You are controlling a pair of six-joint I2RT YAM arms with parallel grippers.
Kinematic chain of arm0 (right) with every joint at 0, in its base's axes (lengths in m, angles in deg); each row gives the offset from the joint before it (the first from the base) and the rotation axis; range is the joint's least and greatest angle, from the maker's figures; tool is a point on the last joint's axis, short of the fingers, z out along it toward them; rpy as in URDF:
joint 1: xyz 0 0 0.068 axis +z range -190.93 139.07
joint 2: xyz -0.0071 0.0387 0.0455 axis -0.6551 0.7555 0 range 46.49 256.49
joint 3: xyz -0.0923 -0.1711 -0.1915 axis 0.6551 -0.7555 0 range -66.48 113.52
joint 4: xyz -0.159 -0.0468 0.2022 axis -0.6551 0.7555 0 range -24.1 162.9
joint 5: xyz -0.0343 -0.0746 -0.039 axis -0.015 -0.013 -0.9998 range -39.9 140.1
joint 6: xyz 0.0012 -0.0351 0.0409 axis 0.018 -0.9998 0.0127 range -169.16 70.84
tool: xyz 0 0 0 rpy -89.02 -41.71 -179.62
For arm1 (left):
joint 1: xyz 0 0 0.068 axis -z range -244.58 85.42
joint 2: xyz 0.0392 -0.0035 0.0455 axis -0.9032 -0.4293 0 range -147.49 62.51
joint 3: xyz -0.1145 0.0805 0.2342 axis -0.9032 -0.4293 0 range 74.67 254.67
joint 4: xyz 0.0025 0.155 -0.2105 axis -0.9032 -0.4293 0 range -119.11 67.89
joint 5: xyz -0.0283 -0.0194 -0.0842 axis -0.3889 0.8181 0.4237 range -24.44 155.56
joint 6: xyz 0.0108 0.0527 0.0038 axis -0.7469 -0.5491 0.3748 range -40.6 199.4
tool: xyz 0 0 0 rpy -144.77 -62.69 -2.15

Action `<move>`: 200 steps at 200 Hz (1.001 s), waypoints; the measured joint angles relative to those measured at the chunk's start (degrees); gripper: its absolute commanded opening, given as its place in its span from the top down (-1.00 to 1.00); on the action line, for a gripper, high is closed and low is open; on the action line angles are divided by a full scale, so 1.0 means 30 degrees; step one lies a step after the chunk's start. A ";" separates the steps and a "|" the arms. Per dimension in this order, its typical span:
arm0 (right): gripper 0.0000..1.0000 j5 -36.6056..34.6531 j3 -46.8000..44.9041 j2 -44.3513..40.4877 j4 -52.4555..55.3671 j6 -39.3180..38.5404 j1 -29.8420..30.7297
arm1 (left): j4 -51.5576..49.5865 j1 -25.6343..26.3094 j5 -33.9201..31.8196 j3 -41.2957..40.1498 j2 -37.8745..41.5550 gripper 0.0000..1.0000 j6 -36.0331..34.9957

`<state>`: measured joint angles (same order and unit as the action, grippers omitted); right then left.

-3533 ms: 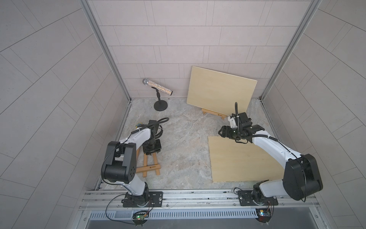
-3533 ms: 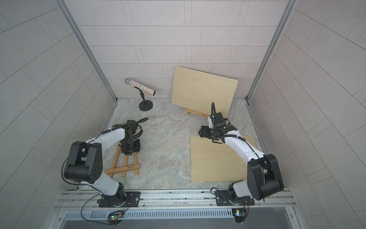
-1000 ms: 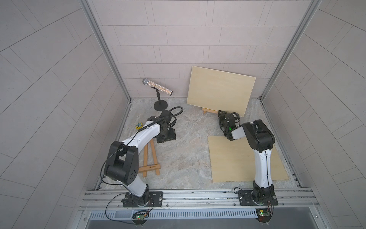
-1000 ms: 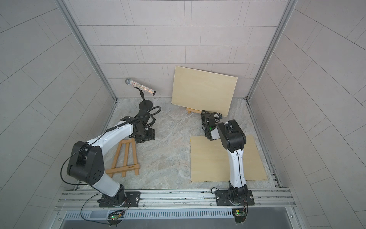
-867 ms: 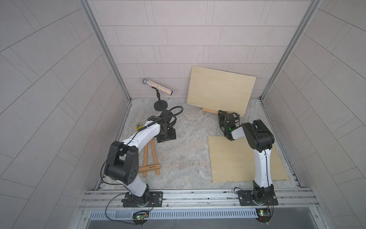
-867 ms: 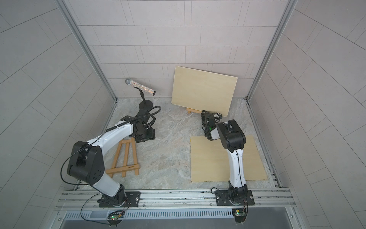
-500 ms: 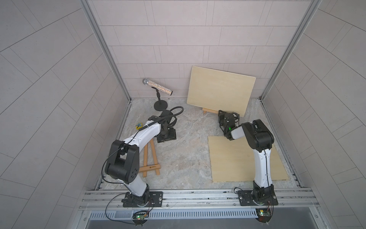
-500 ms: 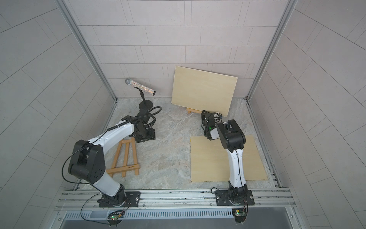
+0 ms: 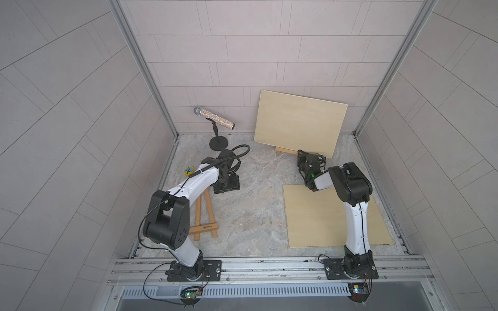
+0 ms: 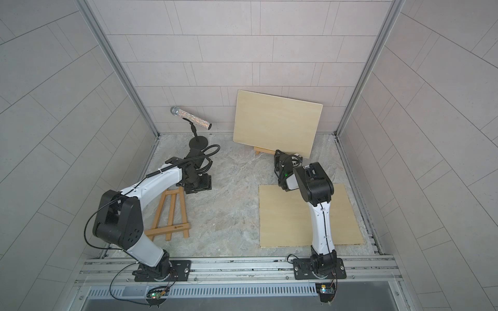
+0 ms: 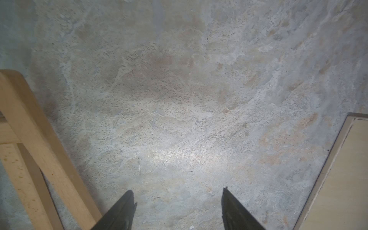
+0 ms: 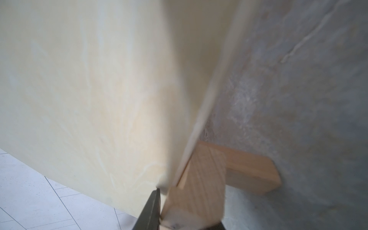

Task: Disassemble the easel
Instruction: Move the easel to the center of the board.

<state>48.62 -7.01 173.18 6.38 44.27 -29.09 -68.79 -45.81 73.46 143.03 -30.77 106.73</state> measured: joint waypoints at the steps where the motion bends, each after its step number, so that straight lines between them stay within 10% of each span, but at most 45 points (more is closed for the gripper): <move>1: 1.00 0.0000 -0.0007 0.0000 -0.0015 0.0007 0.0000 | 0.0000 0.0000 0.0000 0.0000 0.0000 -0.46 0.0000; 200: 1.00 0.2681 -0.4641 -0.1486 -0.3614 0.0029 0.0219 | 0.0525 -0.0058 0.0000 -0.0765 0.0882 -0.46 0.0007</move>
<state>56.67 -20.94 168.72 -4.47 44.36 -28.44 -67.21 -45.99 73.46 140.73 -28.12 106.75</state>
